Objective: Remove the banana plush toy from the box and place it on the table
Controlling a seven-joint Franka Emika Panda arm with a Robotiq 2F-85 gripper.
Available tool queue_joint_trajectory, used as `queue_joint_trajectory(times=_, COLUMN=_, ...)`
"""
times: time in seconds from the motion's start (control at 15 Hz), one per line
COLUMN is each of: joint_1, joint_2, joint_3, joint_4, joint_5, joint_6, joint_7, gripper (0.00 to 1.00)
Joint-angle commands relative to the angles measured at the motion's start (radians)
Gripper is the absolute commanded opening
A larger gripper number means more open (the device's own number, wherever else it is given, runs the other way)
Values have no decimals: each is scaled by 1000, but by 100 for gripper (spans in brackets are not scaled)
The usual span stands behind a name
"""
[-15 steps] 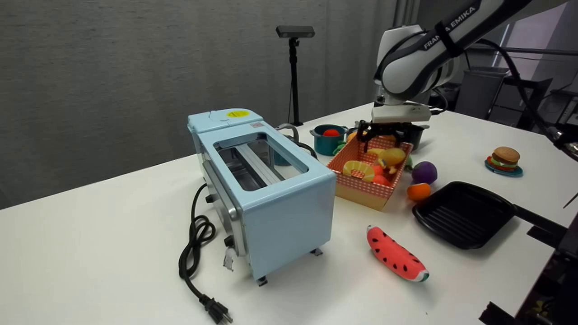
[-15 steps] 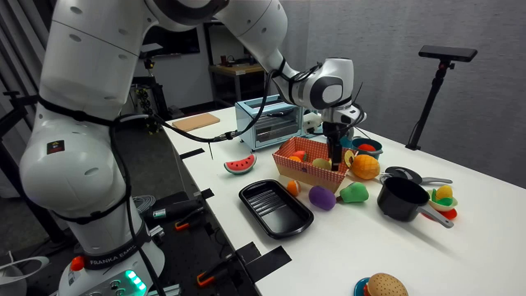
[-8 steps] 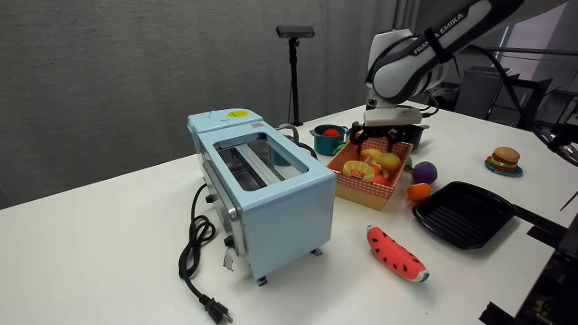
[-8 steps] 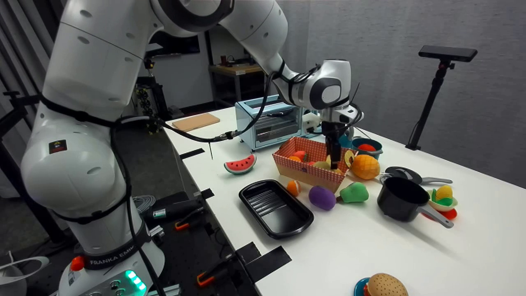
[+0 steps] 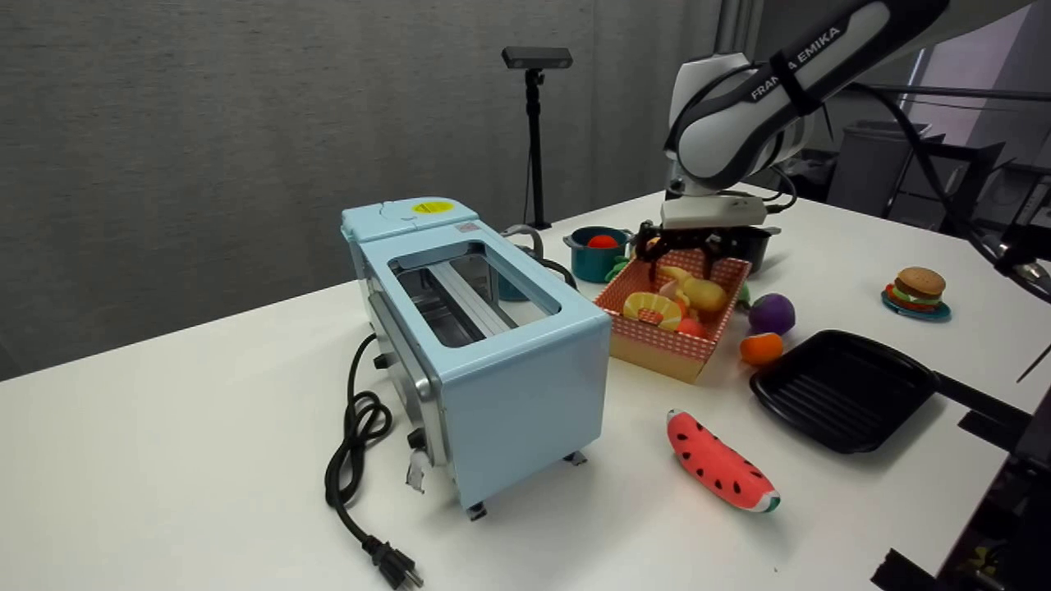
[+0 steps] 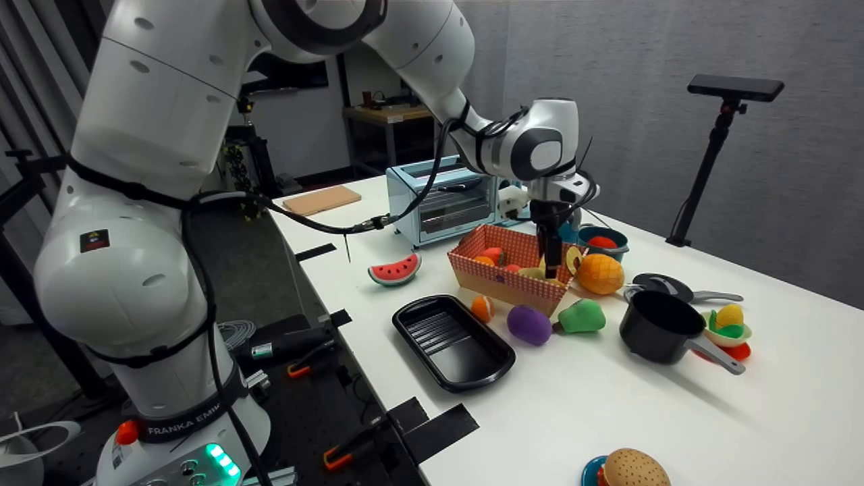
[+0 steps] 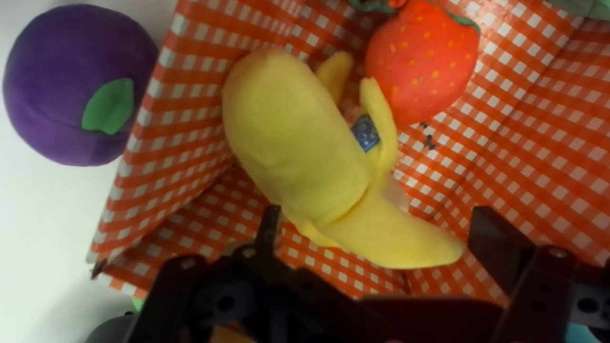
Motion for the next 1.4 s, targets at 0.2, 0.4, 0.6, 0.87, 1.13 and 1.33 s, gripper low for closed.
queue_joint_trajectory(times=0.2, joint_1=-5, joint_2=13, joint_3=-10, joint_4=33, joint_5=3, joint_6=-14, joint_7=2, gripper=58)
queue_joint_trajectory(times=0.4, joint_1=-4, joint_2=14, joint_3=-12, joint_4=37, joint_5=-1, joint_6=-12, joint_7=2, gripper=35)
queue_joint_trajectory(times=0.6, joint_1=-3, joint_2=15, joint_3=-13, joint_4=42, joint_5=-1, joint_6=-13, joint_7=1, gripper=13)
queue_joint_trajectory(times=0.87, joint_1=-2, joint_2=10, joint_3=-14, joint_4=46, joint_5=-3, joint_6=-11, joint_7=4, gripper=0)
queue_joint_trajectory(times=1.13, joint_1=4, joint_2=-11, joint_3=-13, joint_4=44, joint_5=-9, joint_6=-1, joint_7=0, gripper=1)
queue_joint_trajectory(times=1.33, joint_1=12, joint_2=-39, joint_3=-12, joint_4=42, joint_5=-15, joint_6=10, joint_7=-5, gripper=1)
